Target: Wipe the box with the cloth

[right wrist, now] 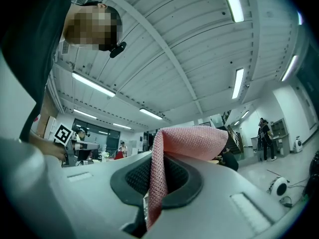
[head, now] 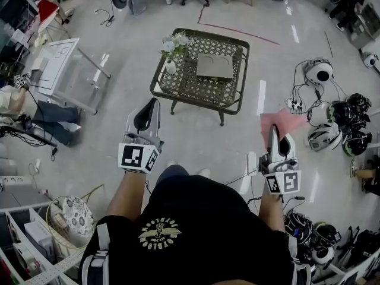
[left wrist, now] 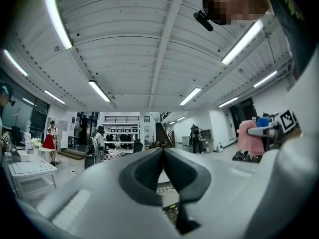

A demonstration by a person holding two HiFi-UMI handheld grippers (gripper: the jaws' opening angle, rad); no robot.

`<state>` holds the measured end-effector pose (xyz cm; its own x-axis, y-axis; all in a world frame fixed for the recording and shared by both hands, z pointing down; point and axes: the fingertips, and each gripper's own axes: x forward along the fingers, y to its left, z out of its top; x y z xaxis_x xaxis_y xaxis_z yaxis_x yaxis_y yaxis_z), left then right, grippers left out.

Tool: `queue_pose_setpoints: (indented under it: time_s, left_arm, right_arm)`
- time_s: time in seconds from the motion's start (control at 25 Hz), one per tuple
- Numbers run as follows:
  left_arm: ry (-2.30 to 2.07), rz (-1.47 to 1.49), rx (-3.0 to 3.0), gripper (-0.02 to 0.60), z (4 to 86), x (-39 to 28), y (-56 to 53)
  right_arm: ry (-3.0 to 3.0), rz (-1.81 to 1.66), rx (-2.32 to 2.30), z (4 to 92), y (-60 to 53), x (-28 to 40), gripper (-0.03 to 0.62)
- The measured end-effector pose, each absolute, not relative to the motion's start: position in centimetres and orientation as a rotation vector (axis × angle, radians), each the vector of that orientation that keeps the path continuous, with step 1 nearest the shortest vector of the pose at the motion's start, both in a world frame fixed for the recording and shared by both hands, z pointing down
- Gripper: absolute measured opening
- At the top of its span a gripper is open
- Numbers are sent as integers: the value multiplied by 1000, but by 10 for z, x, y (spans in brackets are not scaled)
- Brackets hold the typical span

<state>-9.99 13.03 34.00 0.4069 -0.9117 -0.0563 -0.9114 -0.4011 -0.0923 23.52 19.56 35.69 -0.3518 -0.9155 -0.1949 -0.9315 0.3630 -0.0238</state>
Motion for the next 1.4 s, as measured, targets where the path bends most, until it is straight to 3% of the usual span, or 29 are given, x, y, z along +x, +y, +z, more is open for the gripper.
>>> queue_pose_setpoints:
  time_s: [0.6,1.4]
  left_arm:
    - [1620,-22,-2598,0,351,-91,89]
    - [1441,-37,-2709,0,362,-95,-72]
  right_arm:
    - [2400,71,-1768,372,172,256,17]
    - [2416,83,-1808,360,23,195,17]
